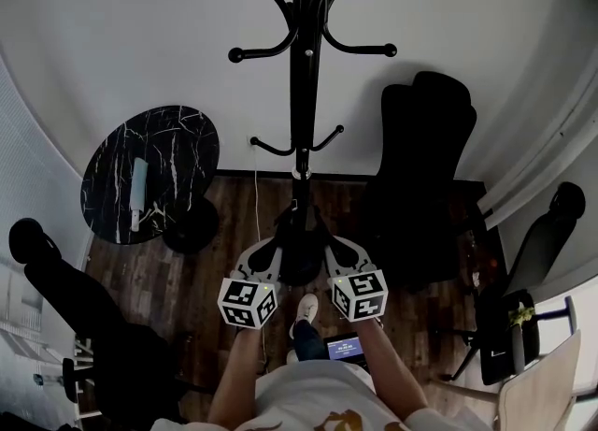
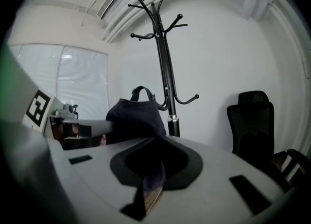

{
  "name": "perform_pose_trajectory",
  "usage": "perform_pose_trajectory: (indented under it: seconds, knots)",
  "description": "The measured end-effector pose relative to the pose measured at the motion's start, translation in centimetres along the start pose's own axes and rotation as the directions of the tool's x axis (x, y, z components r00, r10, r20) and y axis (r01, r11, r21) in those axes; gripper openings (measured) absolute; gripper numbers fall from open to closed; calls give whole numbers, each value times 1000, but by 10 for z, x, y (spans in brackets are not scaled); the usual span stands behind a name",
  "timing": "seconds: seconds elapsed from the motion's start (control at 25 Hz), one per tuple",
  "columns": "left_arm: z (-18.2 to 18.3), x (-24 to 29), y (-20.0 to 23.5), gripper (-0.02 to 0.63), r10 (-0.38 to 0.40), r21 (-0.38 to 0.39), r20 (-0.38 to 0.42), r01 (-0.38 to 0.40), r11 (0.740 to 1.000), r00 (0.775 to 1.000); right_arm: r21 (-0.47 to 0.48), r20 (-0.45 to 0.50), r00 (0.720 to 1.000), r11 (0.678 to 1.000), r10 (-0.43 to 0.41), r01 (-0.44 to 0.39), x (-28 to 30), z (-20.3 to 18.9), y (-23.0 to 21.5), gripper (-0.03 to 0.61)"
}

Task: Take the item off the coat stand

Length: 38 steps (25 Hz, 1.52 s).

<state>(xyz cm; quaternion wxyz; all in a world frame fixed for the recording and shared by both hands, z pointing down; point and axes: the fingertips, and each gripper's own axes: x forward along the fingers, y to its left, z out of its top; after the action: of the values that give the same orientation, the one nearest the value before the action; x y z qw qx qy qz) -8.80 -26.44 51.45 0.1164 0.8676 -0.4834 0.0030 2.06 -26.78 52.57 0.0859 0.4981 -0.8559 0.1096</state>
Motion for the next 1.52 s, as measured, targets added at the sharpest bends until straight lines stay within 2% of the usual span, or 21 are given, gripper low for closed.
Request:
perform_pose_trajectory:
  seconds: [0.28,0.6,0.96,1.16,1.52]
  knots:
    - [7,-20,-17,31,-26,-35,39,28,999,999,47,27,1000,999,-3,2,-28,4,11,35]
    - [8,-33,-36,31,-61,-30,38,62,998,997,47,38,999,999,-11,10,-49,4,12,35]
    - [9,-44,-44,30,-55,-1,31,55,998,998,64,54,999,998,-1,-2,-62,3,18,34]
    - [15,-58,-48,31,-80,-71,106,88,994,991,33,80,997,999,1,-3,-65,6,26,34]
    - [23,-64,-49,31,-58,10,130,57,998,990,8,99,995,1000,12,-13,-68,15,30,34]
